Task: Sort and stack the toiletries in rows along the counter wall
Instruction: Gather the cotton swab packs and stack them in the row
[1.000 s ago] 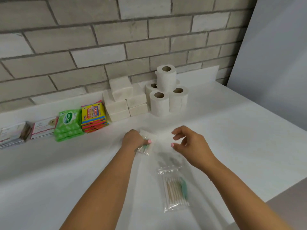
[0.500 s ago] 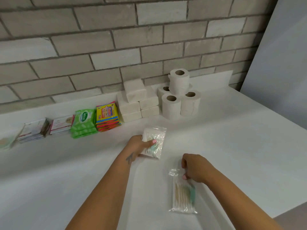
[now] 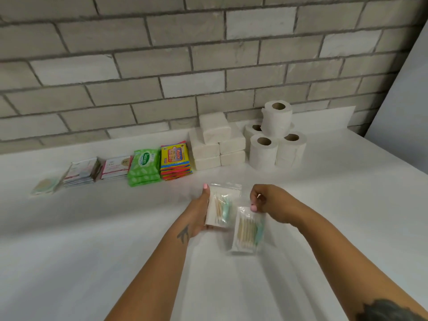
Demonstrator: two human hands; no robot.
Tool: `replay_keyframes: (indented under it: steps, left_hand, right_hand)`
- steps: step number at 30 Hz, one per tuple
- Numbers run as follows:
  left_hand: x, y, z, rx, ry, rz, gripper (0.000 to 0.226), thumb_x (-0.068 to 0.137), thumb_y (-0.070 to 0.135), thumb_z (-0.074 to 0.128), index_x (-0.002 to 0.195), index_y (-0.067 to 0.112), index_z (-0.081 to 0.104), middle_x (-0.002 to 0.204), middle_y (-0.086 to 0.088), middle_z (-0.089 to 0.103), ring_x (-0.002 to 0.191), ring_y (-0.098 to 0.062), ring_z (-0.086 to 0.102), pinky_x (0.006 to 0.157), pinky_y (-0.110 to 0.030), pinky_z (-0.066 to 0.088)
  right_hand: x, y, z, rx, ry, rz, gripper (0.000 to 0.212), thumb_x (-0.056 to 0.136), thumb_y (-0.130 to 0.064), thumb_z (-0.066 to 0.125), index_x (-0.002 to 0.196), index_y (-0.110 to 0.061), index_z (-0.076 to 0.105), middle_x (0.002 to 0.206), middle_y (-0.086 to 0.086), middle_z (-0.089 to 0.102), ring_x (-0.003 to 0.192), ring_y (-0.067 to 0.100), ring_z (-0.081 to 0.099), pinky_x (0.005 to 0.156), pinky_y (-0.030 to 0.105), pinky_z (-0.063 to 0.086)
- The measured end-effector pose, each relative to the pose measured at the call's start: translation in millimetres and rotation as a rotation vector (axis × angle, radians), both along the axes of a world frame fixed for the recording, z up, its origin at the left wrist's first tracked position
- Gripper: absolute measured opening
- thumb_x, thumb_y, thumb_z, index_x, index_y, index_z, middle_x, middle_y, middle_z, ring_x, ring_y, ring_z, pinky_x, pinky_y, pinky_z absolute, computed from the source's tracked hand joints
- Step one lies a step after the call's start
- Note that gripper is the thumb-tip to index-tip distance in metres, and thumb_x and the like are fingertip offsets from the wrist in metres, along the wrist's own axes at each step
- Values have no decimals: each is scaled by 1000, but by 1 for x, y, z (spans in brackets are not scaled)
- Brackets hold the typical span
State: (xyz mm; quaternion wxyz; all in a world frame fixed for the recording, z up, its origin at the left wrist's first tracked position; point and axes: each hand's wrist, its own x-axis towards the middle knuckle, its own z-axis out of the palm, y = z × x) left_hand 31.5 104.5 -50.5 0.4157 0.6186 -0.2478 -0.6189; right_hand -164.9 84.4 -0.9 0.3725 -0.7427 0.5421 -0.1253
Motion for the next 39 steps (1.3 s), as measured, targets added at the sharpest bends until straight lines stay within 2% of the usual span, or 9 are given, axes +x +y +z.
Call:
replay_keyframes:
  steps: [3, 7, 10, 13, 16, 20, 23, 30, 39]
  left_hand:
    - [3, 7, 7, 12, -7, -17, 75, 88, 71, 17, 106, 17, 65, 98, -9, 71, 87, -25, 67, 68, -36, 54]
    - [13, 14, 16, -45, 3, -107, 80, 84, 76, 11, 109, 24, 65, 102, -1, 71, 95, -19, 67, 81, -33, 51]
    - [24, 20, 21, -111, -32, -146, 55, 83, 68, 41, 107, 27, 67, 102, 1, 73, 95, -16, 69, 86, -37, 53]
    - [38, 29, 21, -209, -120, -171, 32, 79, 36, 71, 109, 26, 65, 101, 2, 72, 88, -13, 69, 74, -30, 56]
    - [55, 35, 20, -251, -117, -121, 30, 81, 18, 72, 109, 23, 64, 98, 2, 71, 81, -9, 69, 61, -22, 56]
    - [89, 41, 27, -249, -122, -8, 39, 80, 21, 73, 117, 20, 61, 107, -2, 70, 92, -17, 68, 73, -29, 56]
    - [121, 44, 34, -252, -166, 84, 37, 81, 24, 72, 116, 21, 59, 106, -1, 69, 90, -16, 66, 76, -30, 53]
    - [204, 52, 53, -245, -227, 231, 6, 89, 25, 63, 92, 20, 62, 81, 2, 66, 74, -11, 62, 63, -23, 47]
    - [309, 54, 62, -119, -182, 367, 10, 90, 25, 61, 85, 16, 60, 75, -1, 62, 69, -10, 57, 56, -19, 44]
  right_hand:
    - [27, -10, 12, -61, -33, 1, 20, 88, -11, 60, 73, -22, 52, 75, -10, 60, 70, 5, 51, 63, 21, 41]
    - [59, -22, 16, -128, -16, -15, 22, 87, -7, 58, 72, -22, 52, 69, -12, 60, 73, 11, 54, 67, 25, 43]
    - [80, -24, 18, -188, 11, -4, 25, 86, -4, 56, 70, -22, 50, 67, -14, 59, 80, 15, 59, 73, 30, 47]
    - [98, -25, 19, -232, -19, 13, 29, 84, -2, 56, 66, -23, 47, 69, -11, 59, 86, 20, 63, 76, 31, 48]
    - [119, -25, 17, -268, -41, 33, 21, 81, -7, 63, 72, -19, 50, 81, -3, 61, 85, 21, 59, 69, 28, 43]
    - [156, -20, 14, -362, -170, 29, 28, 78, -17, 71, 95, -19, 50, 93, -2, 55, 83, 19, 52, 68, 26, 36]
    - [185, -13, 6, -439, -281, 15, 34, 77, -19, 72, 105, -13, 53, 102, 3, 55, 88, 22, 56, 73, 31, 45]
    - [262, 7, -14, -703, -328, 428, 26, 61, -22, 73, 82, -19, 60, 92, -4, 58, 88, 17, 55, 74, 25, 44]
    - [376, -5, -22, -1070, -292, 612, 31, 66, -15, 48, 95, -25, 52, 88, -3, 62, 81, 18, 53, 71, 26, 33]
